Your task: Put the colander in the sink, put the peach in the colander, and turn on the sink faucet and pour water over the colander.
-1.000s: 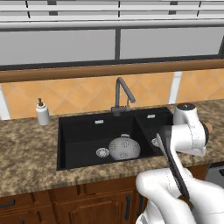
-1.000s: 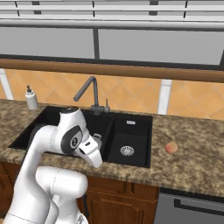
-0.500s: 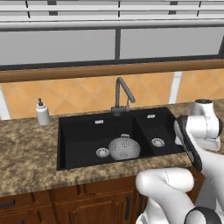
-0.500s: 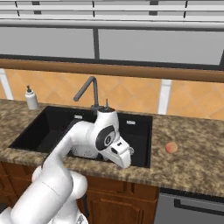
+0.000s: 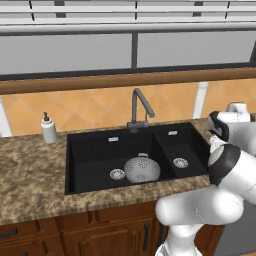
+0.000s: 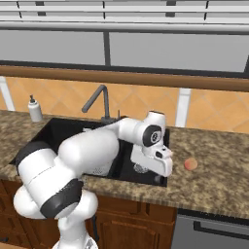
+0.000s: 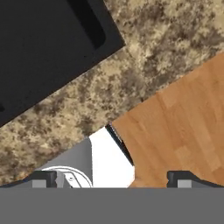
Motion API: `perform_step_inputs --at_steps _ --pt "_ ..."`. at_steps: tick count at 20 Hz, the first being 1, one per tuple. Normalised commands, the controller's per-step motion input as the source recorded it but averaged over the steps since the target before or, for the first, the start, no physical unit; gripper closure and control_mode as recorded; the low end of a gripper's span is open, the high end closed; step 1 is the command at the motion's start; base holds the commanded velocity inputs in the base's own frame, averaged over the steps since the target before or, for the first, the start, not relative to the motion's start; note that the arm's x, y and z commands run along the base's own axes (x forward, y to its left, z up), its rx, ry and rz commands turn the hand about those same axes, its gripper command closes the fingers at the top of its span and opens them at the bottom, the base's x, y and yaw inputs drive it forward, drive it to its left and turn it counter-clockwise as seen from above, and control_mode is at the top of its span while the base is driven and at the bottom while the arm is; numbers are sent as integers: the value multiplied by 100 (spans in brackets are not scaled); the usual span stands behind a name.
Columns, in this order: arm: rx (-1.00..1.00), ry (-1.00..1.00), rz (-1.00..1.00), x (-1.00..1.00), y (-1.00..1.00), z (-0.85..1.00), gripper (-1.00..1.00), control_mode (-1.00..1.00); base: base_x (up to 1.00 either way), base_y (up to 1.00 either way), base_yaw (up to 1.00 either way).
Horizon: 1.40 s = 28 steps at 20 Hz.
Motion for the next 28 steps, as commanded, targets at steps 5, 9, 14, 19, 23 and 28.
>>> perform_step_inputs --at_steps 5,9,14,19,23,28 --pt "16 1 0 55 -76 -4 -100 -100 0 0 0" --pt "7 -20 0 33 -55 -13 -100 -100 0 0 0" --pt "0 -19 0 43 -19 -24 -100 -100 0 0 0" --pt "-8 -14 0 40 0 -31 -100 -100 0 0 0" --pt "-19 -16 0 15 0 -32 -100 -100 0 0 0" --pt "-33 -12 -1 2 7 -24 -100 -100 0 0 0"
